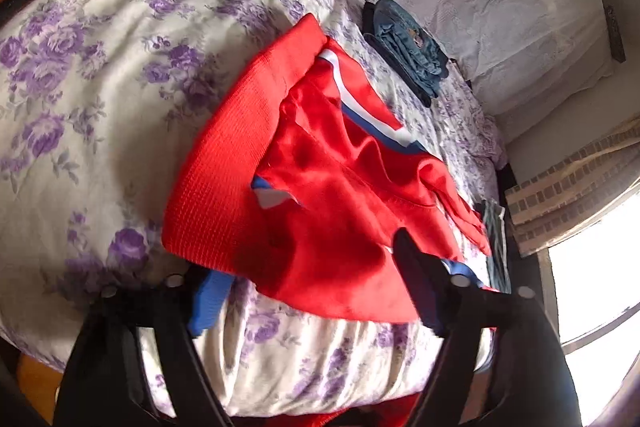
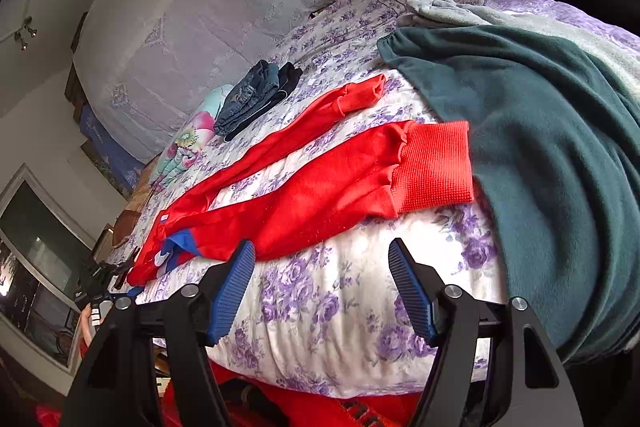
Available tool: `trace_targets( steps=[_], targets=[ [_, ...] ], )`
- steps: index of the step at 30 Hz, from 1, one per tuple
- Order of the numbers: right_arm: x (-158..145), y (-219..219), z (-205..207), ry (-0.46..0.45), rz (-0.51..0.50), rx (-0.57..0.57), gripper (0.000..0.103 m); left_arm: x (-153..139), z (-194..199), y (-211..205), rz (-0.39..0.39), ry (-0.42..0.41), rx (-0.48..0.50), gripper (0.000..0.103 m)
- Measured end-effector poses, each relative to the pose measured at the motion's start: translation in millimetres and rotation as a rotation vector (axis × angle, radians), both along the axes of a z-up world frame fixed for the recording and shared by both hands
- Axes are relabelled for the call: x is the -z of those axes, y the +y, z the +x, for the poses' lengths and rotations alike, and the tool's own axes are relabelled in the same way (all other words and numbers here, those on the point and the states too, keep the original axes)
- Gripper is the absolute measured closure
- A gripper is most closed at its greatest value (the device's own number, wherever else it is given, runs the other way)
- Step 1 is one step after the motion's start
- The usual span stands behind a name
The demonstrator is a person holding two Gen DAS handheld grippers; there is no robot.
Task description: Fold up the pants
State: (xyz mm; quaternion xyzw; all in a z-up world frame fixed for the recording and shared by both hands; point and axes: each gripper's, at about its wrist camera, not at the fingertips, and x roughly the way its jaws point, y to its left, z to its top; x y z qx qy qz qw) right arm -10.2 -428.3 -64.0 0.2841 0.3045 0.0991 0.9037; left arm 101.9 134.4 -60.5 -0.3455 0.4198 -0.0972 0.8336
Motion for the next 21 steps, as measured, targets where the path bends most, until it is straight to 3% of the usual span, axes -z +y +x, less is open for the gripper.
trace_targets(
  steps=[3, 4, 6, 9, 12, 14, 16, 17, 18, 19, 21],
  targets=[
    [5.3, 0.1, -3.1, 0.029, 0.014, 0.004, 0.033, 6.7, 7.7, 8.5, -0.016, -0.013, -0.021, 0.080],
    [7.6, -0.5, -3.7, 0.039, 0.017, 0.009, 0.033, 8.7, 8.9, 14.4, -0.039, -0.021, -0.021, 0.084],
    [13.8, -3.1, -2.0, 0.070, 0.037, 0.028, 0.033, 6.4, 7.9, 26.1, -0.040, -0.048, -0.040, 0.086],
    [23.0, -9.5, 5.8, 0.089, 0.115, 0.054, 0.033, -8.5, 0.4, 41.5, 0.059, -0.101, -0.103, 0.086],
    [29.2, -11.2, 20.2, 0.079, 0.202, 0.061, 0.033, -6.9, 3.8, 47.2, 0.091, -0.069, -0.072, 0.086],
    [30.9, -7.5, 31.8, 0.072, 0.202, 0.075, 0.034, -1.6, 5.0, 45.8, 0.118, -0.057, -0.064, 0.086],
    [31.4, -4.0, 43.0, 0.069, 0.175, 0.096, 0.050, -2.5, 3.9, 43.5, 0.151, -0.075, -0.058, 0.086],
    [33.6, -5.4, 50.1, 0.078, 0.178, 0.106, 0.077, -3.5, 4.0, 43.8, 0.156, -0.079, -0.058, 0.086],
    [35.7, -7.9, 54.7, 0.081, 0.196, 0.116, 0.087, -4.4, 4.4, 44.7, 0.153, -0.082, -0.058, 0.086],
    [32.9, -9.5, 56.2, 0.074, 0.187, 0.127, 0.088, -5.7, 4.6, 45.4, 0.146, -0.088, -0.058, 0.086],
    [11.0, -4.5, 50.1, 0.031, 0.046, 0.121, 0.089, -12.4, 2.7, 45.2, 0.164, -0.104, -0.041, 0.086]
  ],
)
